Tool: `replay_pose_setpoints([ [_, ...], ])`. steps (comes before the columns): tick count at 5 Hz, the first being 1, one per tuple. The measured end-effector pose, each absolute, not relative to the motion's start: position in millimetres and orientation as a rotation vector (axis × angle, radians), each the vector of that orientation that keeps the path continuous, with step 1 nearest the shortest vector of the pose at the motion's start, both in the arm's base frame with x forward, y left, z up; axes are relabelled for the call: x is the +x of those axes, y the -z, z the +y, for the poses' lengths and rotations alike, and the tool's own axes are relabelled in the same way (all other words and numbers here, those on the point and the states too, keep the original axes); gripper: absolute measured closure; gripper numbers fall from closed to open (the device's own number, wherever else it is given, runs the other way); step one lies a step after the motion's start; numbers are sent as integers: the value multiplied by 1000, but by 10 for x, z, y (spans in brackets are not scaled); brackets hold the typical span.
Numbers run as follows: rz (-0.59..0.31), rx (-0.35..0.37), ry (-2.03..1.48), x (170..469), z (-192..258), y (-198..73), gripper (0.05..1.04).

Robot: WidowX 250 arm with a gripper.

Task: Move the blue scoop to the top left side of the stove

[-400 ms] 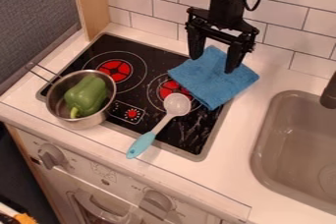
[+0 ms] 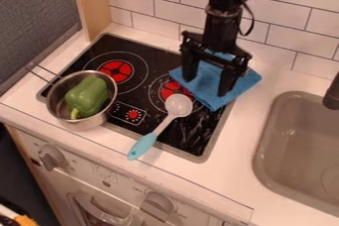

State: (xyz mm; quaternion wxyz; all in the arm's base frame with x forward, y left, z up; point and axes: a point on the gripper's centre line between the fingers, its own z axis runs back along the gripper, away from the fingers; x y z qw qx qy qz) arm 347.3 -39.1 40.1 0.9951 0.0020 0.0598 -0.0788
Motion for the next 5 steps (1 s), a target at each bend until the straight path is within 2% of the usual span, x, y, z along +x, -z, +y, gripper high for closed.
replay_pose_setpoints([
  [1,76,15,153,3217,-342,-569,83],
  [2,51,29,149,2842,-259,-630,83],
  [3,80,33,125,2597,-209,-432,83],
  [5,81,98,86,2561,-59,-186,83],
])
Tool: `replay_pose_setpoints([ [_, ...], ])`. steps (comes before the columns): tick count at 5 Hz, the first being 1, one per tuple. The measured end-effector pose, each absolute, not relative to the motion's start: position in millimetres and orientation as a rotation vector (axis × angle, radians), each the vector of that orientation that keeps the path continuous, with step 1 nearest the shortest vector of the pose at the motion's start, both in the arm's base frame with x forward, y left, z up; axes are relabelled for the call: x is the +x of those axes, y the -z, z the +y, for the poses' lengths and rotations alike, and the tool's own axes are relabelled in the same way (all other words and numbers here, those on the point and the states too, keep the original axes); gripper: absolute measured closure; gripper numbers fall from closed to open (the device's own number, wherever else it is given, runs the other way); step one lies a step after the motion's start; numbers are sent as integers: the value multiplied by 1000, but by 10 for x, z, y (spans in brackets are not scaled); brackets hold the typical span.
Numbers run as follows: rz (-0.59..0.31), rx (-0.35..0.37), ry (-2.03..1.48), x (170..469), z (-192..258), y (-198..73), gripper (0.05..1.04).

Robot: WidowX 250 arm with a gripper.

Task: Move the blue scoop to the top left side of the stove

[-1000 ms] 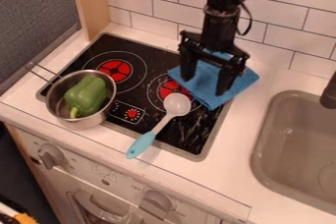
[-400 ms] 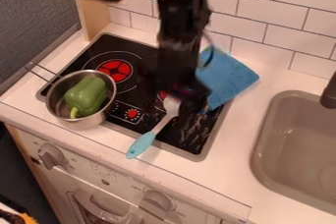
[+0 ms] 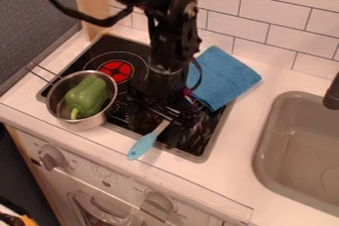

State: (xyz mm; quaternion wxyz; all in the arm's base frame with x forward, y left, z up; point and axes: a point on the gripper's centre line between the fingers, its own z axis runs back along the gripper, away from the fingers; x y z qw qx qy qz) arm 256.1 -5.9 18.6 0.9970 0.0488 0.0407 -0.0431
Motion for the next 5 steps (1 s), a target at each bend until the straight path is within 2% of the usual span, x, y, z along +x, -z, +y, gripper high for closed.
replay_pose_setpoints([
  [1,100,139,79,2544,6,-95,83],
  [2,100,141,76,2523,6,-62,140],
  [4,100,122,98,2492,-52,-70,716],
  [5,108,103,106,2476,-72,-84,772],
])
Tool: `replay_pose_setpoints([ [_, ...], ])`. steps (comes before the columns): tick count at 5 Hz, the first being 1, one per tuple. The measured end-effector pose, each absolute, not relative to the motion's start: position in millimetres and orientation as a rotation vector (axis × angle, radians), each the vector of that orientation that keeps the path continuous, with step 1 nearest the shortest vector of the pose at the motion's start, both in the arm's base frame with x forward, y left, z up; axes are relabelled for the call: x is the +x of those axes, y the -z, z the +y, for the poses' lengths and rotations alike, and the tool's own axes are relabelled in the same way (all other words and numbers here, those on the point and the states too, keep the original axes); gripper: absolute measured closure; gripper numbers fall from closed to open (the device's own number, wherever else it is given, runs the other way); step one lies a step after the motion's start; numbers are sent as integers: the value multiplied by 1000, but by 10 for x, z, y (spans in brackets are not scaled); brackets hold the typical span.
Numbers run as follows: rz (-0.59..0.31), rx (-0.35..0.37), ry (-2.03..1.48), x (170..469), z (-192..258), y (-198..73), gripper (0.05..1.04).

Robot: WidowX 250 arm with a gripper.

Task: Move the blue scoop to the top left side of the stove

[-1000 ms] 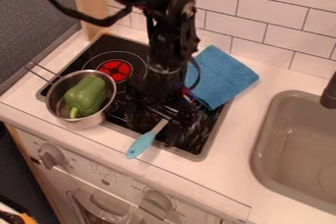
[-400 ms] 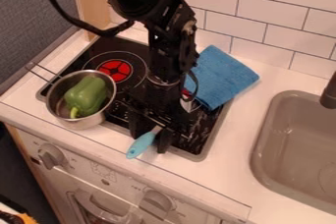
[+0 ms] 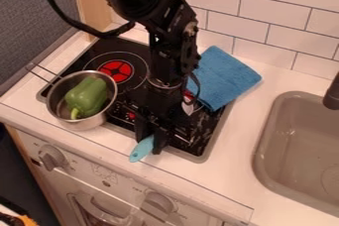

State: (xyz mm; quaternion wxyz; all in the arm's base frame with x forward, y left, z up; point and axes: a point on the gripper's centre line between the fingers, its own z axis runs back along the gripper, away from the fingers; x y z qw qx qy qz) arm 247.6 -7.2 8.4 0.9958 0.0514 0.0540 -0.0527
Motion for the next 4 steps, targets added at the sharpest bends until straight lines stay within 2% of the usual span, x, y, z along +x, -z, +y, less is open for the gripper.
replay_pose_setpoints([
  [1,40,61,97,2587,-30,-378,772],
  [2,6,3,44,2751,226,-661,772],
  [3,2,5,-22,3067,599,-665,772],
  [4,13,23,-31,3335,872,-540,772],
])
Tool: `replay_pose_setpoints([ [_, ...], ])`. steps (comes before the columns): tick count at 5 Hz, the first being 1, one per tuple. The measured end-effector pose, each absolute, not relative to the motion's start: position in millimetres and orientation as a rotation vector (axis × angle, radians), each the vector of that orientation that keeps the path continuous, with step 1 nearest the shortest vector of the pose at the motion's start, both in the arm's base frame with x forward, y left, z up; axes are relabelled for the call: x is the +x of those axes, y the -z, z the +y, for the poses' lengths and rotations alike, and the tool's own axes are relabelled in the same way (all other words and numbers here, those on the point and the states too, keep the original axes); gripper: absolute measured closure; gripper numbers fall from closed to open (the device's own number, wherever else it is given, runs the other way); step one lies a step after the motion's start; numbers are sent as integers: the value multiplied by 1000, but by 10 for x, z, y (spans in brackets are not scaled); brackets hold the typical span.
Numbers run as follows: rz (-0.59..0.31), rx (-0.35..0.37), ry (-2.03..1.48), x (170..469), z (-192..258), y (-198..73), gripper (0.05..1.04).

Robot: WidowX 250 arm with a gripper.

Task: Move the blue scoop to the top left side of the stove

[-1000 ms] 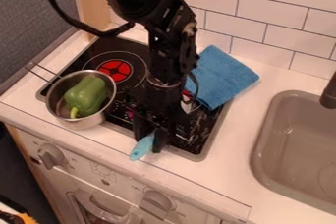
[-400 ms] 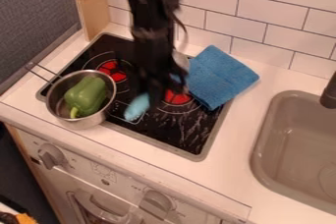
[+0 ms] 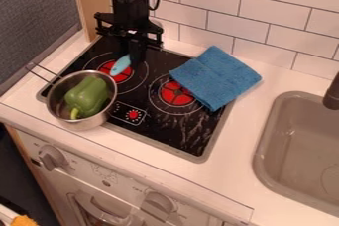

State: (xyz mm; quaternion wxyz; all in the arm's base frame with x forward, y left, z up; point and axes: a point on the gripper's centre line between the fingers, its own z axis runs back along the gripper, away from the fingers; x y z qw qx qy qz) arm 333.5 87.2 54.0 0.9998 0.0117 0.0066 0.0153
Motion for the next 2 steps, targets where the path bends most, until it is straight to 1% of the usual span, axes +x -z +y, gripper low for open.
replay_pose_setpoints([
  [1,33,58,-47,3497,1203,-432,772],
  [2,23,87,-58,3604,1353,-433,772],
])
